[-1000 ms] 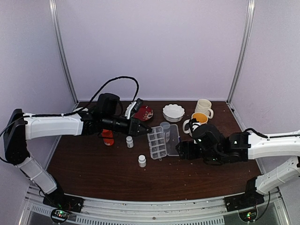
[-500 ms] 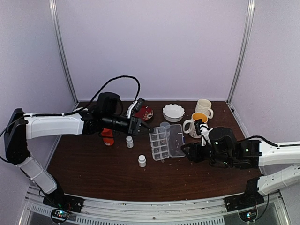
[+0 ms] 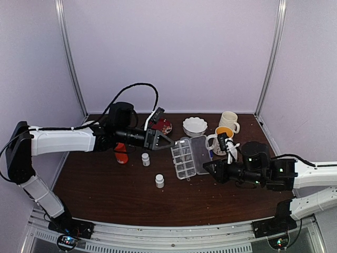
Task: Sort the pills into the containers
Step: Pass from the left arm to the right, then place the pill container at the center of the board.
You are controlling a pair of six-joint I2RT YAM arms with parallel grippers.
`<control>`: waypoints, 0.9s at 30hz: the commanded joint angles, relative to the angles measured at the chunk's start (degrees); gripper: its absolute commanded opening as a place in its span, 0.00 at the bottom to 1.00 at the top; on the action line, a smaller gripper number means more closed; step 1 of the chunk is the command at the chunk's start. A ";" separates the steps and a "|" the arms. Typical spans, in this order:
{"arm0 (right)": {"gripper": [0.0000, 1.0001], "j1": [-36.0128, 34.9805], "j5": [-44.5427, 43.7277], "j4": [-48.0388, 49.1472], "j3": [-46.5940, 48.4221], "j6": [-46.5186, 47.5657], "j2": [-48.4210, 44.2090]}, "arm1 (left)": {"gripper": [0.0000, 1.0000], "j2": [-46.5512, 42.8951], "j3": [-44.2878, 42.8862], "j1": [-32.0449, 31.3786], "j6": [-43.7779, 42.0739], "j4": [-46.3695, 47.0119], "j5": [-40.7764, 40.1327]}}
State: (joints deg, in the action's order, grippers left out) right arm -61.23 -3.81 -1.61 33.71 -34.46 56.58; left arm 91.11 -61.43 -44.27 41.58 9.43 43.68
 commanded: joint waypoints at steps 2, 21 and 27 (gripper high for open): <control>0.06 0.50 0.76 1.42 -1.07 -1.28 -2.28 | 0.40 0.78 -1.79 0.52 -3.22 -1.05 -3.52; 0.00 5.07 3.62 -7.78 7.72 -12.50 18.48 | 0.72 -4.74 9.45 -1.80 -25.49 -12.10 -30.48; 0.01 5.54 6.84 -6.70 8.10 -14.19 22.74 | 0.72 -4.43 13.10 -4.33 -25.03 -10.75 -32.70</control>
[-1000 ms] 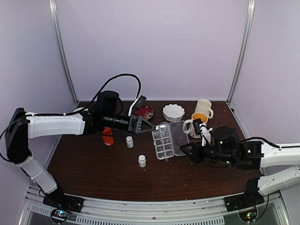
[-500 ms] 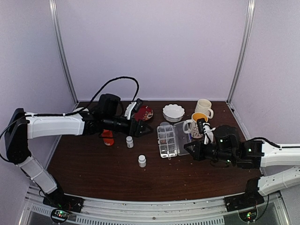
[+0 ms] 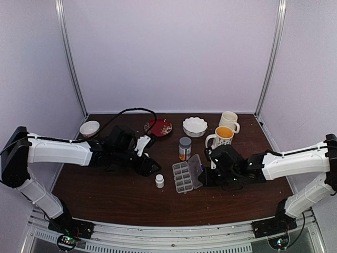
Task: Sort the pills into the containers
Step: Place the pill container at the center of the board.
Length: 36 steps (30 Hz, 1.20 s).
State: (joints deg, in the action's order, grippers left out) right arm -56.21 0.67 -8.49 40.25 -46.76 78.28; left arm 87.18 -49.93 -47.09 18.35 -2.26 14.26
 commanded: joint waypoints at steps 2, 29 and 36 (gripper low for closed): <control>0.03 0.79 2.94 0.15 1.59 -2.05 1.81 | 0.72 -0.10 1.70 -2.59 -1.72 0.51 -4.66; 0.39 4.95 -1.07 -6.50 1.69 1.26 -1.15 | 0.69 3.87 -2.94 -5.35 -0.60 -4.37 -12.99; 0.41 4.96 1.70 -9.30 6.11 8.54 -3.99 | 0.69 0.64 -2.09 -5.37 0.55 -5.32 -16.65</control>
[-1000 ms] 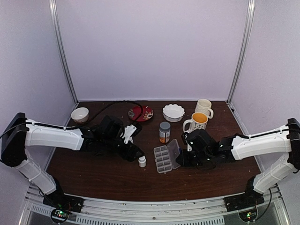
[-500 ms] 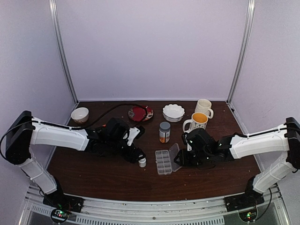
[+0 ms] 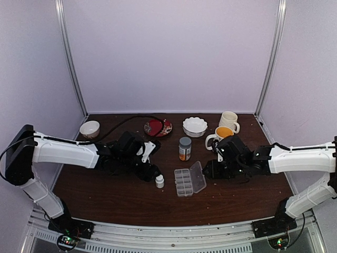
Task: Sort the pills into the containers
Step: Place the pill container at the center of the board, then pick up the pill bottle from the center of the board.
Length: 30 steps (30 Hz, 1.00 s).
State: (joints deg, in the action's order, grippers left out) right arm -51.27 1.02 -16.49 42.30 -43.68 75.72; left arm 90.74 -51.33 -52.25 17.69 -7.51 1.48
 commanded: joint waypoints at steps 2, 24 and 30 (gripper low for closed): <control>0.45 -0.90 4.33 -1.05 6.69 8.32 0.15 | 0.68 -5.05 0.34 -0.14 1.65 0.57 -5.50; 0.66 -14.28 -3.69 -16.63 44.46 17.21 32.98 | 0.64 -23.89 18.74 6.11 13.90 3.46 -20.37; 0.65 -14.82 -7.19 -22.05 50.66 16.92 38.42 | 0.65 -29.44 22.06 6.11 11.42 6.58 -21.82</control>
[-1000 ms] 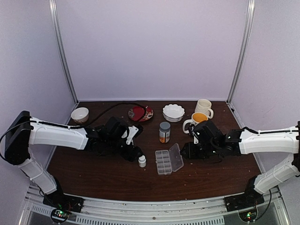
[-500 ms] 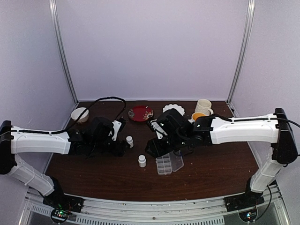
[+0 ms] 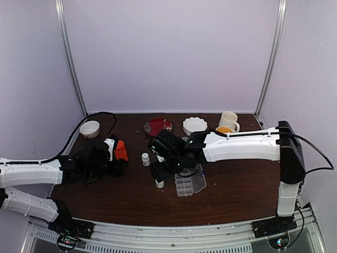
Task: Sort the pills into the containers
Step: Pick up the pill bottle from the center of the board.
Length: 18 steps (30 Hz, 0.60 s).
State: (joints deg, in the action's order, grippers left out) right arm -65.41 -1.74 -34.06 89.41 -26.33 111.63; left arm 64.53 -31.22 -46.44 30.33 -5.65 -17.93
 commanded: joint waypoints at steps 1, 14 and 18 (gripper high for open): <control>0.65 -0.75 -4.56 -4.67 3.96 -0.56 2.99 | 0.65 -4.06 2.34 0.31 -1.45 5.07 -2.67; 0.61 -1.69 -5.41 -6.87 7.63 -0.50 7.61 | 0.65 -6.45 3.89 0.29 -1.79 6.59 -3.75; 0.61 -1.83 -5.38 -7.27 8.55 -0.23 8.64 | 0.65 -7.15 4.38 0.29 -1.50 6.69 -4.24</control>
State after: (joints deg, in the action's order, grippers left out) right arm -66.72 -5.48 -40.21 95.85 -26.87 118.76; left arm 57.84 -27.49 -46.44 29.21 -1.76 -20.84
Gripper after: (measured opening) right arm 0.619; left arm 0.649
